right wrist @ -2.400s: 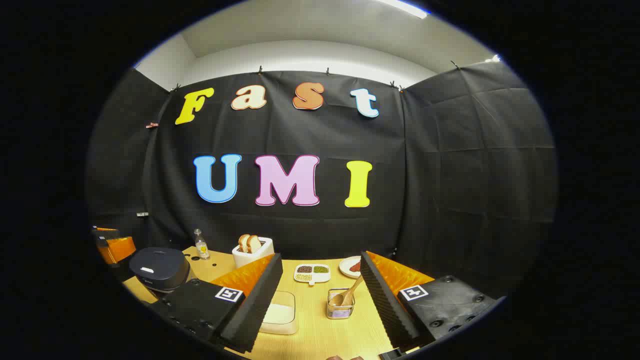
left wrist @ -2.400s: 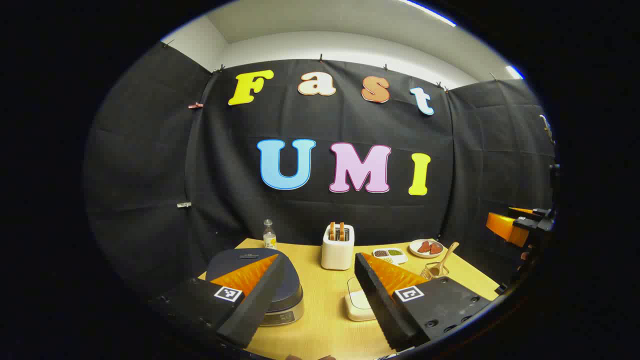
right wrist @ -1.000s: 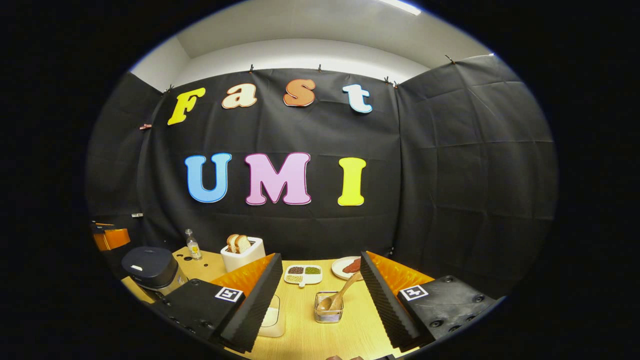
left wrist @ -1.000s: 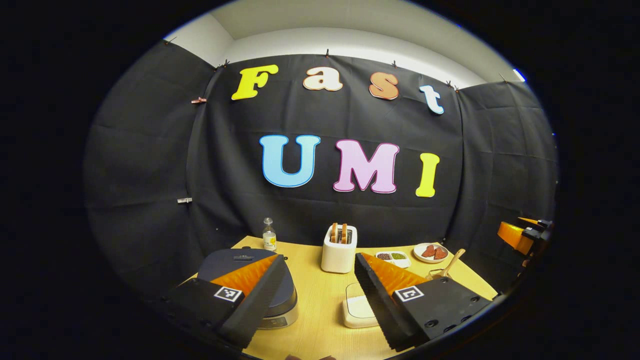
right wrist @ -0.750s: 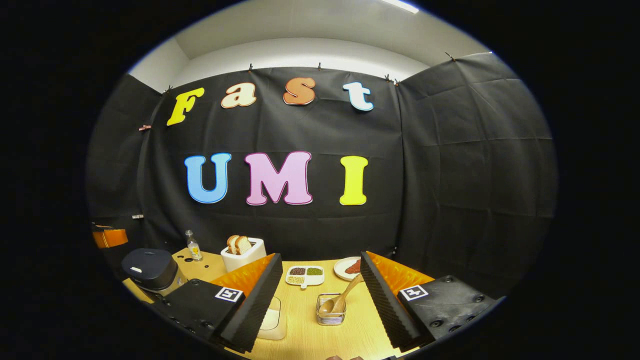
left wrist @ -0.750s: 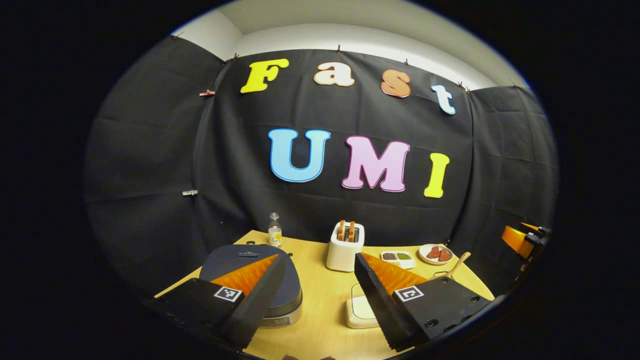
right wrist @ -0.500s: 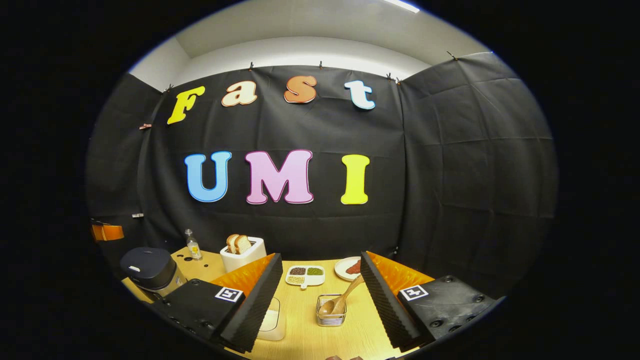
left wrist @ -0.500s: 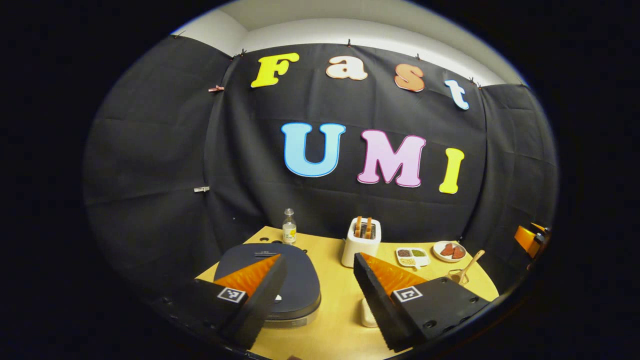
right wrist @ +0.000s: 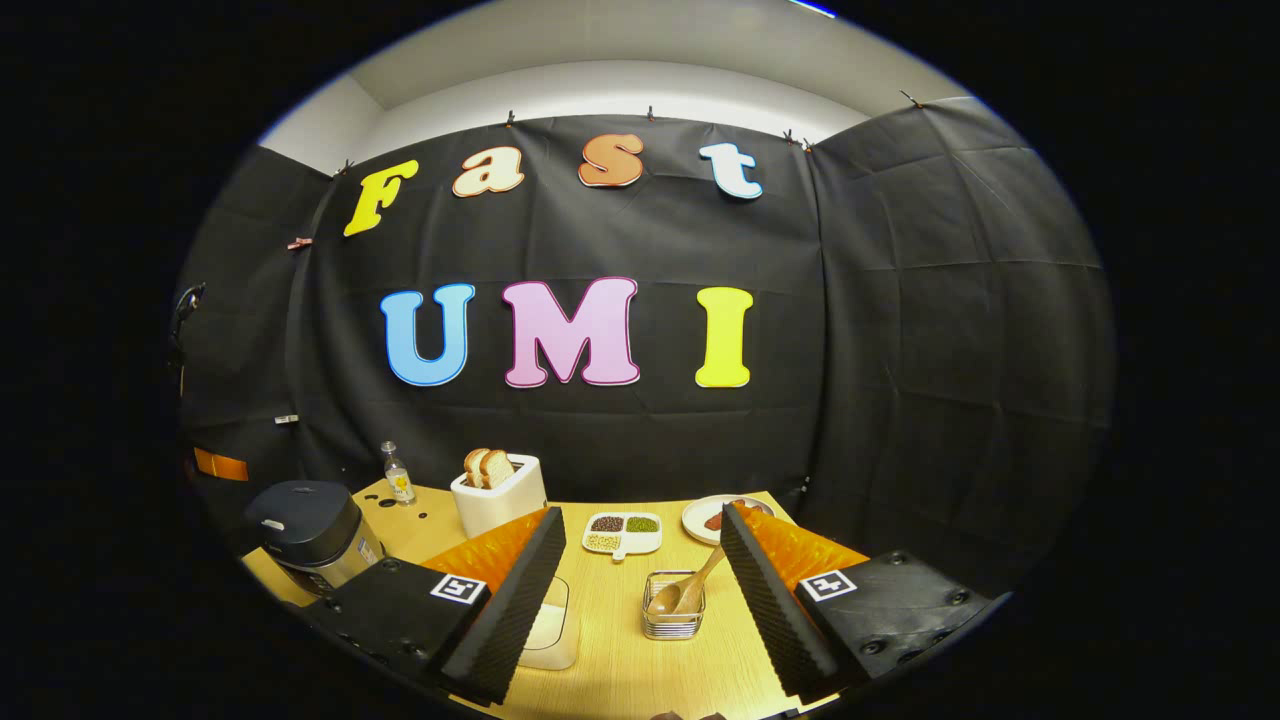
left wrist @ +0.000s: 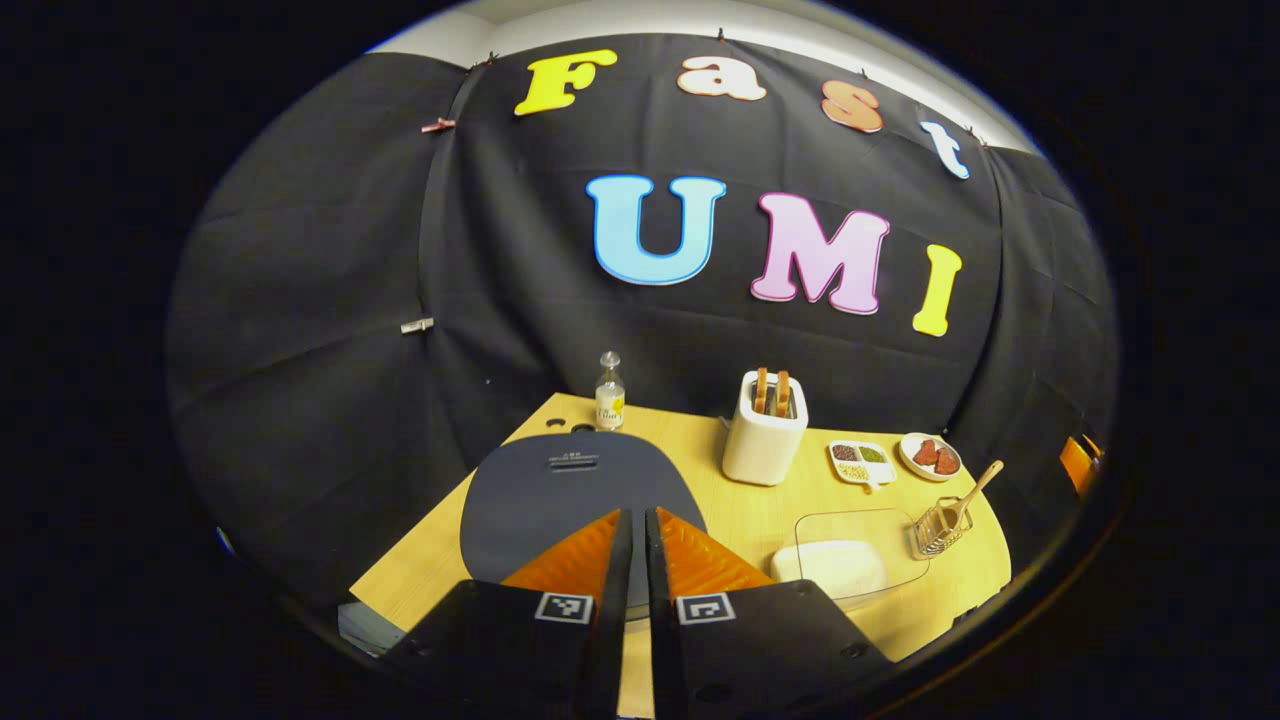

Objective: Close the left gripper, press the button to open the rice cooker; take a wooden spoon from the chopstick holder with the right hand, scoop a spoonful of rice and pour it into the rice cooker, then put the wooden spoon back into the chopstick holder.

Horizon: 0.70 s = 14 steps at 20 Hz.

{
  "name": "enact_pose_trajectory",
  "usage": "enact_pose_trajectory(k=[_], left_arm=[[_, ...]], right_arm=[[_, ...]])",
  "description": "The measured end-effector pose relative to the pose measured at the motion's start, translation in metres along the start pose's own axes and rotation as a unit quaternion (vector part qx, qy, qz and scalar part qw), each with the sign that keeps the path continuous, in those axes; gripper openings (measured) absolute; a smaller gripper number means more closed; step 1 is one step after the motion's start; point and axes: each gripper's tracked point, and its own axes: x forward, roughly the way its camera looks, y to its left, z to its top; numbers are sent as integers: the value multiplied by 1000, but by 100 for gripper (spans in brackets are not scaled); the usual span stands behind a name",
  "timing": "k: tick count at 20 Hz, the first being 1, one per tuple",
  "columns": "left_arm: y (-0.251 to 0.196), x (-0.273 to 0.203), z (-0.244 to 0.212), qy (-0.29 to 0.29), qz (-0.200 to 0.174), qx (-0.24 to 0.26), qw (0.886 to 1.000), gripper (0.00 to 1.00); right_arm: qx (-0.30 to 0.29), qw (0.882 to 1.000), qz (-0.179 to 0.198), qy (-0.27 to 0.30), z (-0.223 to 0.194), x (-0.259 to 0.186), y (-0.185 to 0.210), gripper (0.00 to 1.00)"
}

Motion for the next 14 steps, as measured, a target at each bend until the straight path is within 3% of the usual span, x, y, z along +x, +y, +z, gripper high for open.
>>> enact_pose_trajectory(k=[4, 14], left_arm=[[12, 19, -31, 44, 0, -4, 999, 6], [27, 51, -68, 91, -3, -33, 995, 6]], right_arm=[[2, 1000, -6, 7, -4, -2, -5, 98], [-6, 999, -24, 22, -14, -4, -21, 98]])
